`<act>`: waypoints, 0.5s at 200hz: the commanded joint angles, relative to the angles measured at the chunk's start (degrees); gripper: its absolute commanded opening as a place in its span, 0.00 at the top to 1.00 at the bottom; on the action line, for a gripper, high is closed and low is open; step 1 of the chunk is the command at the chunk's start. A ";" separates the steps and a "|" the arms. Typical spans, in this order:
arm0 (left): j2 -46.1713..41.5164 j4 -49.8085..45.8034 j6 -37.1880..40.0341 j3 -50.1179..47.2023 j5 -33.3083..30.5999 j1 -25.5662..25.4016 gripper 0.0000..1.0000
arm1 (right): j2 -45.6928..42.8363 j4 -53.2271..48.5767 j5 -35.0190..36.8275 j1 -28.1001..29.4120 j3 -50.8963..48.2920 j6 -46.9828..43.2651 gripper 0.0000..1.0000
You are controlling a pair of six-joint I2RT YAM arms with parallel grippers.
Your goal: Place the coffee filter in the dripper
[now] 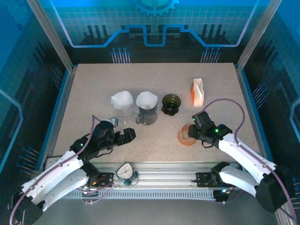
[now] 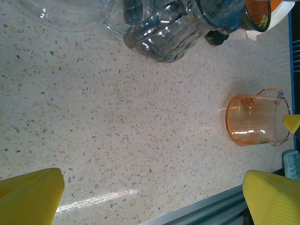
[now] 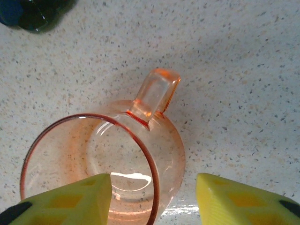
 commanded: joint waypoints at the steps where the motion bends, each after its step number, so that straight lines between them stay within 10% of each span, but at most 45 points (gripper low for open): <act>1: -1.01 -1.74 1.36 0.45 -1.54 -0.12 0.01 | 1.12 0.30 -2.15 -0.74 -0.52 -1.74 0.53; 100: -1.97 -1.98 1.18 -0.52 -2.16 -0.16 0.01 | 8.84 1.69 -6.85 6.03 3.79 -4.88 0.82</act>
